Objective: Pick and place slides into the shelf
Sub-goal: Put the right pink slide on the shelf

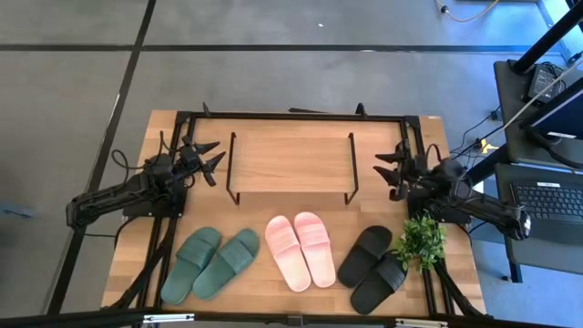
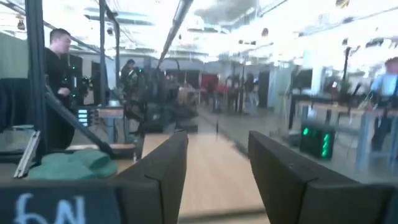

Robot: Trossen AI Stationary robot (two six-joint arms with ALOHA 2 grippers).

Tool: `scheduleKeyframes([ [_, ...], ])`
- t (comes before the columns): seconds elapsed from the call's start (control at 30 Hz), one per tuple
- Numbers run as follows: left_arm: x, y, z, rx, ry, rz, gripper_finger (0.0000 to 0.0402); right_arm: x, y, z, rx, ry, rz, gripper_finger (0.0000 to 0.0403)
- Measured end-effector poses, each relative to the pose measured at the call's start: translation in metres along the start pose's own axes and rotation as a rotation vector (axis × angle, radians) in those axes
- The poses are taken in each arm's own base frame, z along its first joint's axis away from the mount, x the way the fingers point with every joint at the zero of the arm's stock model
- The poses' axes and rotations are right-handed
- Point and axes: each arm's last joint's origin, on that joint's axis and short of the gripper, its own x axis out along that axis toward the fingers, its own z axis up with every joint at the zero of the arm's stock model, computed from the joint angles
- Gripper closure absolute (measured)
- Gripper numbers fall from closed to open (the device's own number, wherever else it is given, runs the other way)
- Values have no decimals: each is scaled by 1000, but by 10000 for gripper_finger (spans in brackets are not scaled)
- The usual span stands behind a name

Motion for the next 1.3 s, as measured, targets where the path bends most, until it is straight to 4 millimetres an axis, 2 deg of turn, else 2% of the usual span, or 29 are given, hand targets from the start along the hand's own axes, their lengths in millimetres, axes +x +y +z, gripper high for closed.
scheduleKeyframes([
  [0.17, 0, 0, 0, 0, 0, 0, 223, 6, -1, 40, -107, -36, 15, 231],
  [0.3, 0, 0, 0, 0, 0, 0, 223, 22, 0, 77, -169, 15, 92, 231],
  [0.43, 0, 0, 0, 0, 1, 0, 223, 54, 5, 104, -249, 152, 224, 231],
  [0.57, 0, 0, 0, 0, 0, 0, 223, 95, 21, 117, -331, 306, 363, 231],
  [0.73, 0, 0, 0, 0, 0, 0, 223, 142, 62, 117, -467, 603, 367, 231],
  [0.9, 0, 0, 0, 0, 0, -1, 223, 165, 124, 114, -511, 746, 444, 231],
  [1.07, 0, 0, 0, 0, 1, 0, 223, 165, 181, 99, -572, 794, 417, 231],
  [1.3, 0, 0, 0, 0, 1, 0, 223, 163, 234, 43, -632, 899, 410, 231],
])
